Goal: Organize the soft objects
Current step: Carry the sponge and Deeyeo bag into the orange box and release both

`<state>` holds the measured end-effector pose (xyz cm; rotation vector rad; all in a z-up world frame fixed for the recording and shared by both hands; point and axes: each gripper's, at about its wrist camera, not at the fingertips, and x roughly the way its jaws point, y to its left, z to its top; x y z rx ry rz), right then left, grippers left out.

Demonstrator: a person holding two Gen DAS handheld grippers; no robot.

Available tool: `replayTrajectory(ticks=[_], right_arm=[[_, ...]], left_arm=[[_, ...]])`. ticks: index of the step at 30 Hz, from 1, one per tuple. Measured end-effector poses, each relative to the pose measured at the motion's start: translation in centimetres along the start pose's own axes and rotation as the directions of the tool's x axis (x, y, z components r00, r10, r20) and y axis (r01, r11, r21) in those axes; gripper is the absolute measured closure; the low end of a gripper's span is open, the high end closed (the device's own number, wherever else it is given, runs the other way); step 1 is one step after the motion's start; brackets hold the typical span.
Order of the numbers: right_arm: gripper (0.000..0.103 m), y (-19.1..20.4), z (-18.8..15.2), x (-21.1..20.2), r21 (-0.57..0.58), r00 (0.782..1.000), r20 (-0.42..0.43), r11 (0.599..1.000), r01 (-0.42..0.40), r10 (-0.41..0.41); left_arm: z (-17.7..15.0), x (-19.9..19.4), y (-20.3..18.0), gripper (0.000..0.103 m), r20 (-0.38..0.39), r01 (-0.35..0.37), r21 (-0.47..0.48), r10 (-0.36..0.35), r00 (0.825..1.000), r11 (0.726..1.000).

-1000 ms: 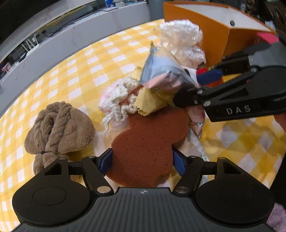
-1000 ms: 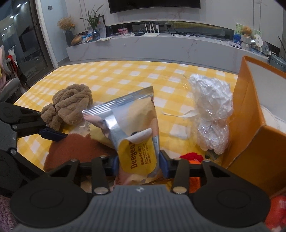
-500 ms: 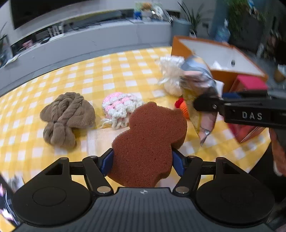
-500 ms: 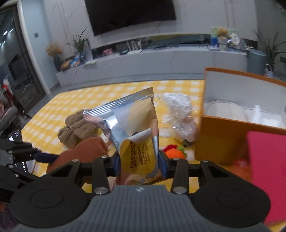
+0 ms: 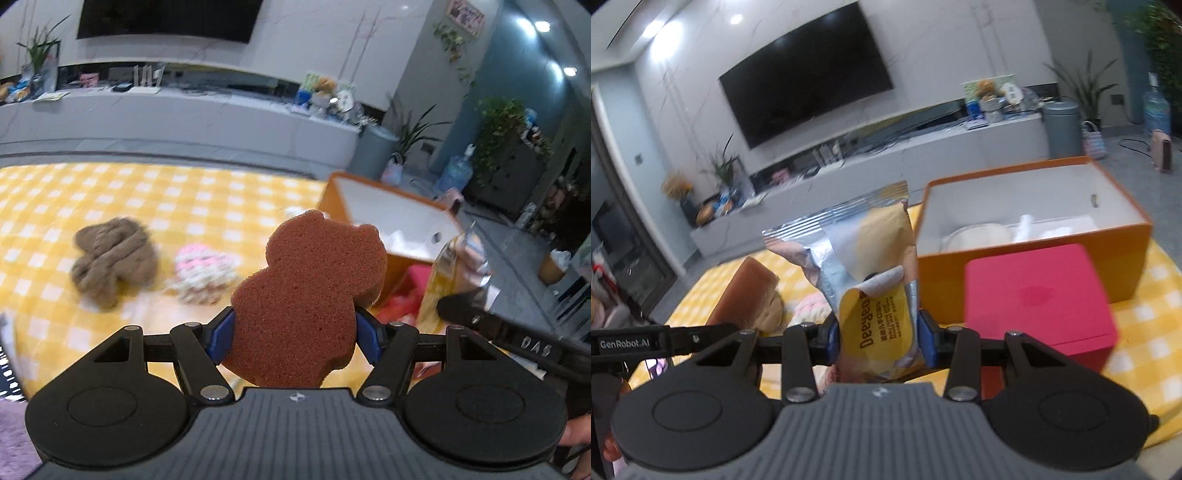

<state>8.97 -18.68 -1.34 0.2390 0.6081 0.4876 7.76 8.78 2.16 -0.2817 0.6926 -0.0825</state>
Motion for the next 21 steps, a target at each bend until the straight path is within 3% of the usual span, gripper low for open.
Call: replayTrajectory(ticks=[11, 17, 21], right_arm=[[0.062, -5.6, 3.9, -2.9, 0.096, 0.993, 0.095, 0.993, 0.068, -0.077], [0.062, -9.0, 8.0, -1.3, 0.08, 0.987, 0.091, 0.989, 0.128, -0.135], [0.062, -11.1, 10.7, 1.1, 0.029, 0.98, 0.063, 0.982, 0.186, -0.187]], left_arm=[[4.6, 4.6, -7.1, 0.026, 0.033, 0.084, 0.109, -0.089, 0.996, 0.99], [7.7, 8.7, -10.1, 0.026, 0.021, 0.109, 0.141, -0.113, 0.993, 0.984], [9.4, 12.5, -11.4, 0.026, -0.019, 0.094, 0.165, -0.092, 0.996, 0.982]])
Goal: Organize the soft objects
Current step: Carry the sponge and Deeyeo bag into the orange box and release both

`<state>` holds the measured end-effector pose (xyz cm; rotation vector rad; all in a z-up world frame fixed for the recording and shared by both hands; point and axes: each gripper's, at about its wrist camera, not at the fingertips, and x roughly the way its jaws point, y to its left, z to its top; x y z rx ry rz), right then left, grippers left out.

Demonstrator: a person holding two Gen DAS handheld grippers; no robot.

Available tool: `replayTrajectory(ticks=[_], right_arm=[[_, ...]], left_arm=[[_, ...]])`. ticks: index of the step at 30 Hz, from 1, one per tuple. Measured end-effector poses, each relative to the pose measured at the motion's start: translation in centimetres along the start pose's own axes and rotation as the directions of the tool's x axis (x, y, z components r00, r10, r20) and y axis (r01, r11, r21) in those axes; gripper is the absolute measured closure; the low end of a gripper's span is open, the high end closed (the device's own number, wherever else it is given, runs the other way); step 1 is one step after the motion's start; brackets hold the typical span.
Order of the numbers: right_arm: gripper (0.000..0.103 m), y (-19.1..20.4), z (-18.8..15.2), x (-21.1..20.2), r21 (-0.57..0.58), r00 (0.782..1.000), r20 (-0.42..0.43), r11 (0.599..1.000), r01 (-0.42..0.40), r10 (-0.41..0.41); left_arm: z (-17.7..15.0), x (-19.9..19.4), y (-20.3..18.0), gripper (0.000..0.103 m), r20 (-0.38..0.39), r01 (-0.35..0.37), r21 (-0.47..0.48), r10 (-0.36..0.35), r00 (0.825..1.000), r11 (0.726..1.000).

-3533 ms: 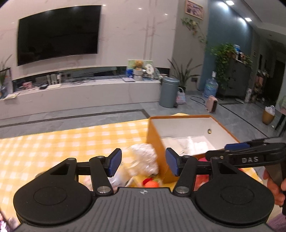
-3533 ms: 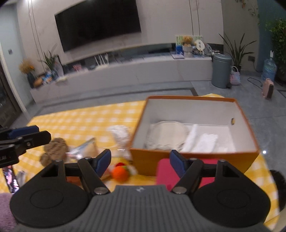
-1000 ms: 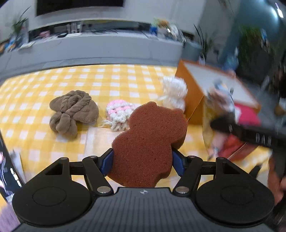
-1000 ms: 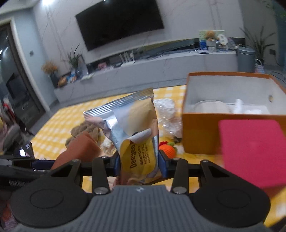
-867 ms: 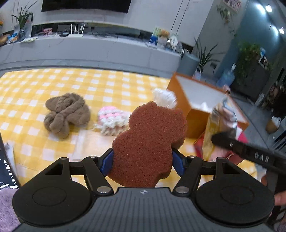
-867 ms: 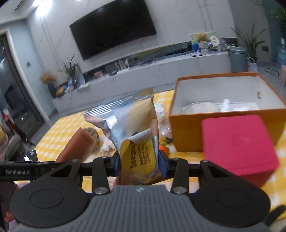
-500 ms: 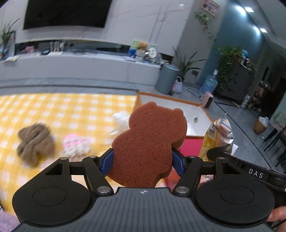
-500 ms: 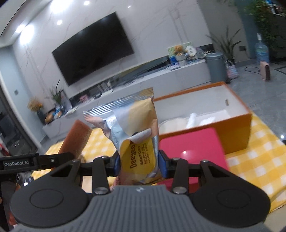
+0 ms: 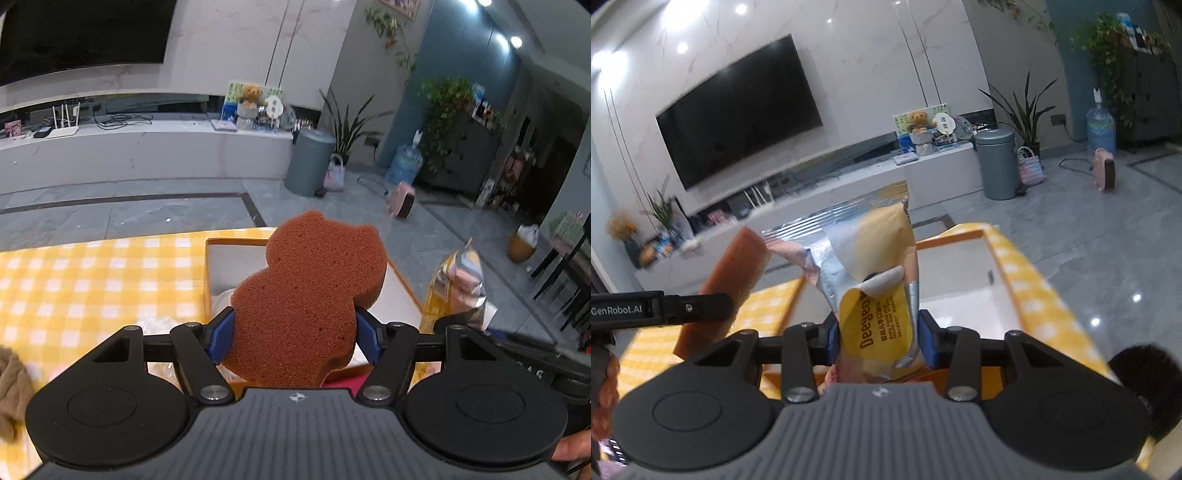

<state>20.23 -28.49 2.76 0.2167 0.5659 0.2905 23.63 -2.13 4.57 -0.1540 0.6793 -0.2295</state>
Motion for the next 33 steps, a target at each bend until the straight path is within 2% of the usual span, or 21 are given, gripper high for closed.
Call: replayTrajectory(ticks=[3, 6, 10, 17, 22, 27, 30, 33], right_arm=[[0.061, -0.8, 1.7, 2.8, -0.023, 0.998, -0.053, 0.999, 0.032, -0.034], [0.061, -1.4, 2.5, 6.3, -0.073, 0.987, -0.127, 0.994, 0.086, -0.095], [0.061, -2.4, 2.5, 10.4, -0.12, 0.958, -0.248, 0.986, 0.115, -0.142], [0.063, -3.1, 1.8, 15.5, -0.176, 0.903, -0.372, 0.972, 0.159, -0.215], [0.063, -3.1, 1.1, 17.8, -0.237, 0.868, -0.416, 0.954, 0.184, -0.271], [0.062, -3.1, 0.5, 18.8, -0.262, 0.849, -0.441, 0.946, 0.19, -0.292], [0.06, -3.1, 0.6, 18.6, -0.282, 0.853, -0.421, 0.938, 0.201, -0.309], [0.047, -2.6, 1.0, 17.6, -0.292, 0.86, -0.403, 0.935, 0.204, -0.313]], left_arm=[[0.8, 3.4, -0.6, 0.026, -0.06, -0.023, 0.04, 0.026, 0.998, 0.999], [1.1, 6.7, -1.0, 0.026, -0.138, -0.031, 0.056, 0.038, 0.99, 0.998], [0.4, 10.6, -1.1, 0.026, -0.232, -0.057, 0.089, 0.076, 0.97, 0.994], [-1.0, 14.0, -0.7, 0.026, -0.333, -0.082, 0.084, 0.105, 0.937, 0.993], [-2.0, 15.0, -1.0, 0.026, -0.37, -0.094, 0.1, 0.125, 0.921, 0.991], [-2.3, 15.6, -2.1, 0.025, -0.375, -0.119, 0.17, 0.176, 0.91, 0.978], [-2.2, 15.6, -2.5, 0.023, -0.39, -0.118, 0.192, 0.186, 0.902, 0.974], [-1.7, 15.5, -2.4, 0.018, -0.399, -0.116, 0.193, 0.186, 0.898, 0.974]])
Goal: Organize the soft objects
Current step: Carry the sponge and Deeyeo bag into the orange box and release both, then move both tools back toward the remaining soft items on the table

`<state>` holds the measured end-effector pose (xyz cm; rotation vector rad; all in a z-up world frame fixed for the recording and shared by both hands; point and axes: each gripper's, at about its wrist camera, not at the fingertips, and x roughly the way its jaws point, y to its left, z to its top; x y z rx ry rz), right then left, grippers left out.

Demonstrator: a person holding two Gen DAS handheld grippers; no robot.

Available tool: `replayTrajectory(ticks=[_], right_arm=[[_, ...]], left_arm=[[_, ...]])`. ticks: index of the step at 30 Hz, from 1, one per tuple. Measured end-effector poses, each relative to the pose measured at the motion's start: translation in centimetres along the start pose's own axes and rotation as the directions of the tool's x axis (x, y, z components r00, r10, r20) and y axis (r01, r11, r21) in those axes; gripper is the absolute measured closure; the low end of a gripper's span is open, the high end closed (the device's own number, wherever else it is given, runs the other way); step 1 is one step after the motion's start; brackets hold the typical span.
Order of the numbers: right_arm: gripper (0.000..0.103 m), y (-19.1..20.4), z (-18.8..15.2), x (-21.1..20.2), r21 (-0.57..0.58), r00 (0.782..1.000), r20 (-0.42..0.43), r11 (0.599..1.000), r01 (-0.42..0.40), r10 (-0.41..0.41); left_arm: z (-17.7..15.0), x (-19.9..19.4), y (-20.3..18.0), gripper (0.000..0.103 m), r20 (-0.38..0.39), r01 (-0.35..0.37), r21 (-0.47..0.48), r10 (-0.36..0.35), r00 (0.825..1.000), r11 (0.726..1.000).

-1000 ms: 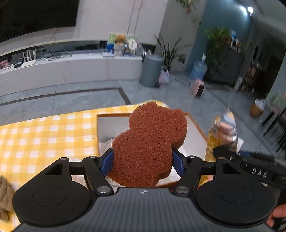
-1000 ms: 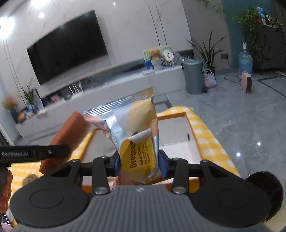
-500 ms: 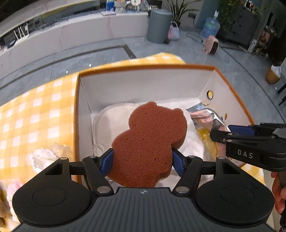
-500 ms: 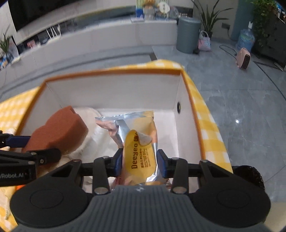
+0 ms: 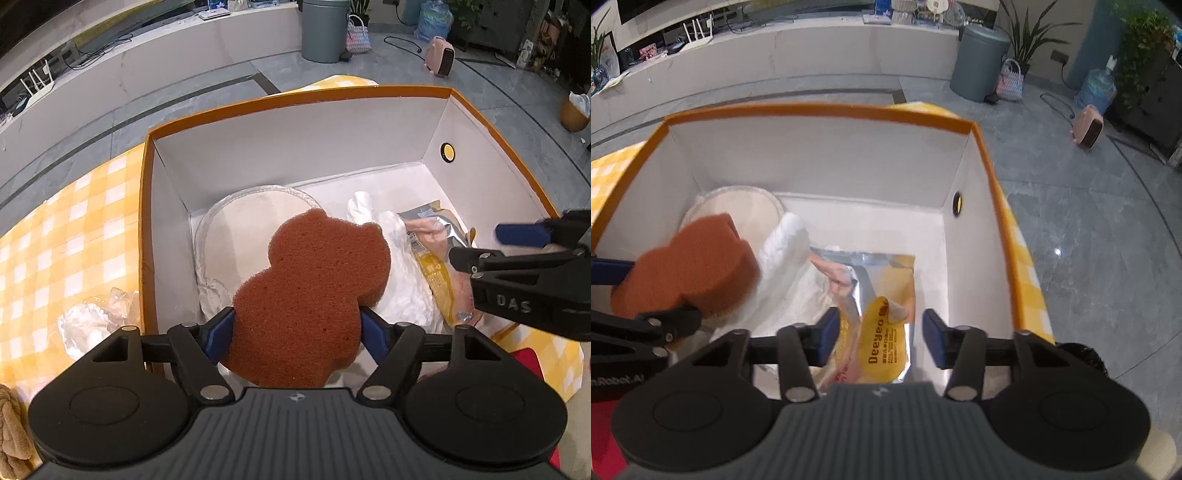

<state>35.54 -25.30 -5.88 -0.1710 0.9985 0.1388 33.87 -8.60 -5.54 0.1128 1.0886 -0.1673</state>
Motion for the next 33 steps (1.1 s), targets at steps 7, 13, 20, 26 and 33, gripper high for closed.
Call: replayTrajectory(ticks=[7, 13, 20, 26, 33], right_arm=[[0.043, 0.1, -0.4, -2.6, 0.008, 0.999, 0.037, 1.0, 0.015, -0.015], [0.043, 0.9, -1.4, -5.1, -0.002, 0.997, 0.072, 1.0, 0.009, -0.009], [0.043, 2.0, -3.3, -9.8, 0.014, 0.985, 0.166, 0.999, -0.041, 0.038], [0.043, 5.1, -6.6, -14.4, 0.013, 0.949, 0.297, 0.993, -0.116, 0.107], [0.043, 8.9, -11.6, -17.3, 0.048, 0.91, 0.386, 0.982, -0.184, 0.152]], left_arm=[[-0.5, -2.1, 0.4, 0.013, 0.033, -0.005, 0.01, 0.004, 0.999, 1.0], [-1.2, -4.2, 0.8, 0.012, 0.081, 0.02, -0.002, -0.02, 0.997, 1.0], [-4.4, -9.7, 2.6, 0.012, 0.249, 0.083, -0.08, -0.061, 0.967, 0.993], [-9.1, -13.8, 4.0, 0.012, 0.376, 0.103, -0.093, -0.061, 0.925, 0.99], [-14.9, -16.5, 6.0, 0.012, 0.45, 0.094, -0.118, -0.031, 0.893, 0.988]])
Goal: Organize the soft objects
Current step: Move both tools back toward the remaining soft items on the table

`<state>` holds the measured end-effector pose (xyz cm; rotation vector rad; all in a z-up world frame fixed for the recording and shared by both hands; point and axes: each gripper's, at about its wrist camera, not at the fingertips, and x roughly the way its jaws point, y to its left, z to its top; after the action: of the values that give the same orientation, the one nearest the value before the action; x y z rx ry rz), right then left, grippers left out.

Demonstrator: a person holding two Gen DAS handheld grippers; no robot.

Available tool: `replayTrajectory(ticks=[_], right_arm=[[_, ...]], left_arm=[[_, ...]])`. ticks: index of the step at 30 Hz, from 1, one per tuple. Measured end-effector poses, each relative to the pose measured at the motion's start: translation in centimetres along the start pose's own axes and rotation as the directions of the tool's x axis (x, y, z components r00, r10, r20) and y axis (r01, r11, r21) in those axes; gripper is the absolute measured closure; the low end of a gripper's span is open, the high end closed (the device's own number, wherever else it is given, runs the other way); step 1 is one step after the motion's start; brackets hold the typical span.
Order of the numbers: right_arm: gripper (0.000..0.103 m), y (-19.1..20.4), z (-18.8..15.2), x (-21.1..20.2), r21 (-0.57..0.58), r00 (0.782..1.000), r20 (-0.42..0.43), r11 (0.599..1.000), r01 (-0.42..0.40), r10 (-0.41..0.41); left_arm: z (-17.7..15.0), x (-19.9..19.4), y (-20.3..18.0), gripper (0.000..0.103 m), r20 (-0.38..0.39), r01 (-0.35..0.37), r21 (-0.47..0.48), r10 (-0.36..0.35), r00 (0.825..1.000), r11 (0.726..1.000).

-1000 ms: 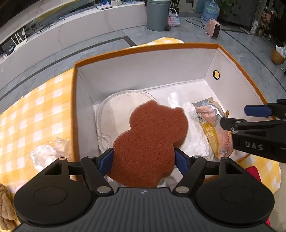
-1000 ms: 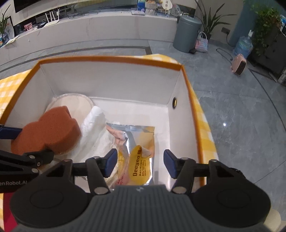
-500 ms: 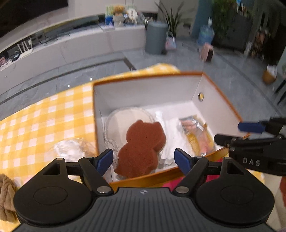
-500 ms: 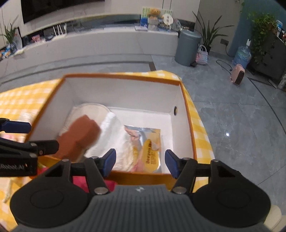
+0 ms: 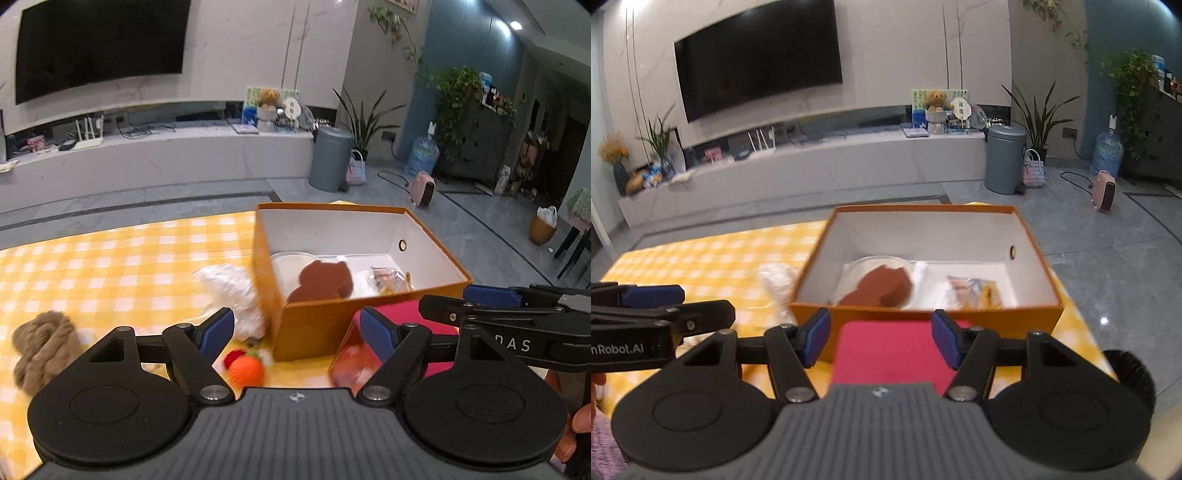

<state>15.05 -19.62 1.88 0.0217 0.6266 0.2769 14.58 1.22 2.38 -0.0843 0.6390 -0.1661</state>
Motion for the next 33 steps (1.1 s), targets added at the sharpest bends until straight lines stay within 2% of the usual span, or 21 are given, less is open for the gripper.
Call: replayTrajectory(ticks=[5, 12, 18, 26, 33], right_arm=[[0.043, 2.9, -2.6, -1.4, 0.026, 0.998, 0.043, 0.999, -0.041, 0.04], [0.043, 6.3, -6.0, -1.3, 0.007, 0.996, 0.058, 0.998, -0.066, 0.065], [0.043, 8.5, -8.2, -0.1, -0.009, 0.997, 0.011, 0.997, -0.079, 0.079], [0.043, 11.4, -8.9, 2.5, -0.079, 0.995, -0.025, 0.992, -0.101, 0.099], [0.043, 12.8, -8.7, 5.4, -0.107, 0.993, -0.064, 0.988, -0.108, 0.102]], left_arm=[[-2.4, -1.7, 2.2, 0.012, 0.014, -0.041, -0.018, 0.041, 0.999, 0.999], [-5.5, -2.6, 6.2, 0.012, -0.002, -0.083, -0.092, 0.083, 0.997, 0.992], [-8.2, -3.3, 8.8, 0.012, -0.028, -0.105, -0.128, 0.102, 0.994, 0.986], [-9.6, -2.9, 11.9, 0.013, -0.063, -0.116, -0.194, 0.106, 0.992, 0.974], [-9.8, -1.7, 14.3, 0.013, -0.088, -0.149, -0.27, 0.13, 0.988, 0.951]])
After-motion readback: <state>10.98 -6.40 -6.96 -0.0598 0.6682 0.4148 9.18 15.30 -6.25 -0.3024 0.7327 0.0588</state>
